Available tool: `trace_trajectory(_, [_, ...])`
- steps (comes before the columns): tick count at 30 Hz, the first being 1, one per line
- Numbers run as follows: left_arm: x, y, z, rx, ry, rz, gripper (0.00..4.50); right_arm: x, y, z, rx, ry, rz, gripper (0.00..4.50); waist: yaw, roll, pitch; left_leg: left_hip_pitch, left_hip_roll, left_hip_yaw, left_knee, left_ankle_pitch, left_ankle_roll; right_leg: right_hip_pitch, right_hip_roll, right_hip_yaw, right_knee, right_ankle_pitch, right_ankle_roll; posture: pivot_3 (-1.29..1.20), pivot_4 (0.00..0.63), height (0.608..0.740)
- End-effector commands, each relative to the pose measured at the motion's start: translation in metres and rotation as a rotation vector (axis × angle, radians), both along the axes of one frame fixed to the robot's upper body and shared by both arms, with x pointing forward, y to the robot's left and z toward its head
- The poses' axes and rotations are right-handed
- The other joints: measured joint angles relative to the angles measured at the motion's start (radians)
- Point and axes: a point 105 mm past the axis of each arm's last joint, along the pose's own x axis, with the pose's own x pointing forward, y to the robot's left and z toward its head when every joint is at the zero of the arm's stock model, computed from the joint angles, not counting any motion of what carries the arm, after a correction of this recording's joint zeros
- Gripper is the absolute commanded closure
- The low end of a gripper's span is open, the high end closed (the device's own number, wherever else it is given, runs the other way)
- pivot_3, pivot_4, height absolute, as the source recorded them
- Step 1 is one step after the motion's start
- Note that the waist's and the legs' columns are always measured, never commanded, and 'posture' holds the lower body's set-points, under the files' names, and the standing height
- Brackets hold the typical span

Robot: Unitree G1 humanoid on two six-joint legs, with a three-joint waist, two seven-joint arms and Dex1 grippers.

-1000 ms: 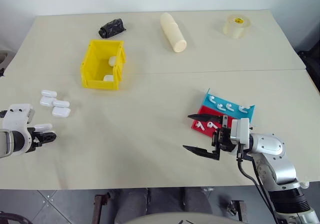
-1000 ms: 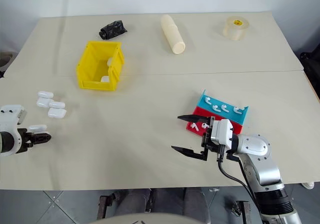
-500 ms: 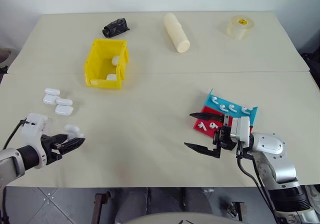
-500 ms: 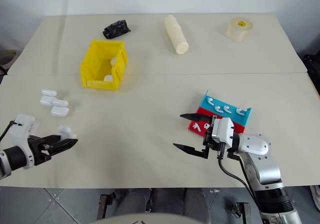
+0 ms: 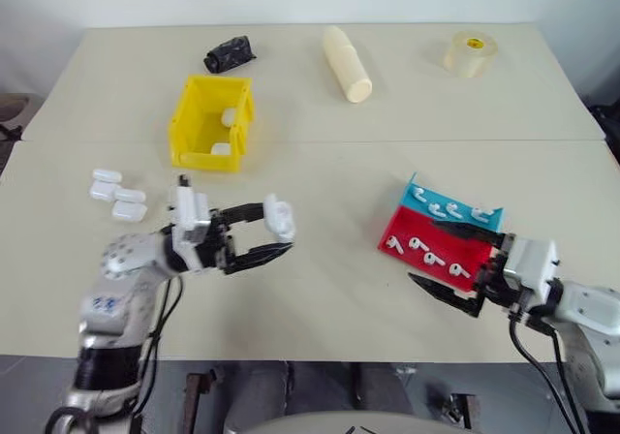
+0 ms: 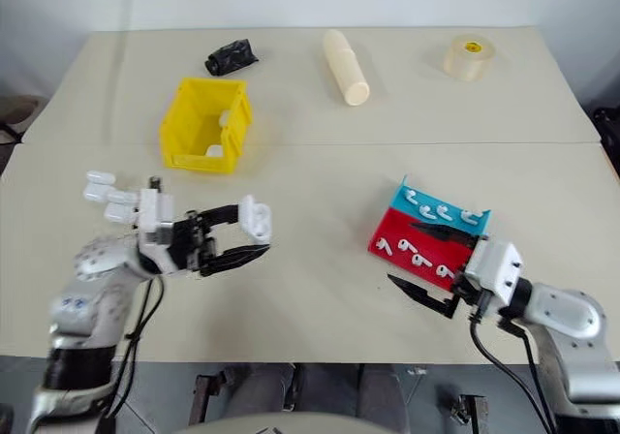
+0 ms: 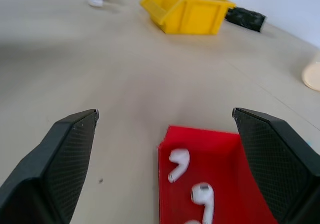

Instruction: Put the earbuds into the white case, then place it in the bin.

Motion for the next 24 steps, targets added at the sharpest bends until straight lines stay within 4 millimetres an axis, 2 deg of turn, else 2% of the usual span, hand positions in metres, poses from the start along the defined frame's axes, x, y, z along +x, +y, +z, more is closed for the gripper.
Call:
trace_trajectory(1, [0.002,-0.016,0.0,-0.018,-0.094,-0.074,1.73,-0.014,-0.012,0.016,-0.02,-0.06,-0.088,0.0,-0.001,-0.001,0.0,0.0,0.0,0.0,0.0,0.0,0.0,0.0,0.0,0.0,0.0,0.0,0.0,0.0,0.15,0.74])
trace_trajectory(8, [-0.004,-0.047,-0.016,-0.066,-0.149,-0.183,1.73,-0.042,-0.045,0.008,-0.043,0.01,-0.309,0.0,-0.002,-0.001,0.0,0.0,-0.001,0.002,0.0,0.0,0.002,0.0,0.0,0.001,0.0,0.001,0.001,0.0,0.15,0.74])
trace_trajectory(11, [-0.007,-0.057,-0.02,-0.089,-0.185,-0.18,1.73,-0.053,-0.053,0.003,-0.051,0.052,-0.36,0.0,-0.001,-0.001,0.0,0.001,-0.001,0.002,0.0,0.0,0.002,0.001,0.0,0.002,0.0,0.001,0.001,0.0,0.15,0.74])
trace_trajectory(14, [-0.011,-0.063,-0.024,-0.102,-0.203,-0.184,1.73,-0.054,-0.055,0.005,-0.047,0.075,-0.388,0.0,-0.003,-0.001,0.0,0.001,-0.001,0.003,0.0,0.0,0.002,0.001,0.0,0.003,-0.001,0.001,0.002,0.0,0.15,0.74])
trace_trajectory(20, [-0.015,-0.065,-0.029,-0.09,-0.204,-0.209,1.73,-0.037,-0.04,0.013,-0.07,0.22,-0.351,0.0,-0.002,-0.001,0.0,0.002,0.0,0.003,0.0,0.0,0.002,0.001,0.0,0.003,0.0,0.001,0.002,0.0,0.15,0.74])
trace_trajectory(22, [-0.015,-0.065,-0.03,-0.087,-0.202,-0.208,1.73,-0.024,-0.032,0.015,-0.12,0.301,-0.334,0.0,-0.001,-0.001,0.0,0.001,0.0,0.003,0.001,0.0,0.003,0.001,0.0,0.004,0.0,0.001,0.002,0.0,0.15,0.74])
trace_trajectory(24, [-0.015,-0.065,-0.031,-0.08,-0.199,-0.204,1.73,-0.004,-0.027,0.022,-0.167,0.369,-0.344,0.0,-0.004,-0.001,0.0,0.001,0.0,0.003,0.001,0.0,0.003,0.001,0.0,0.003,-0.001,0.001,0.002,0.0,0.15,0.74])
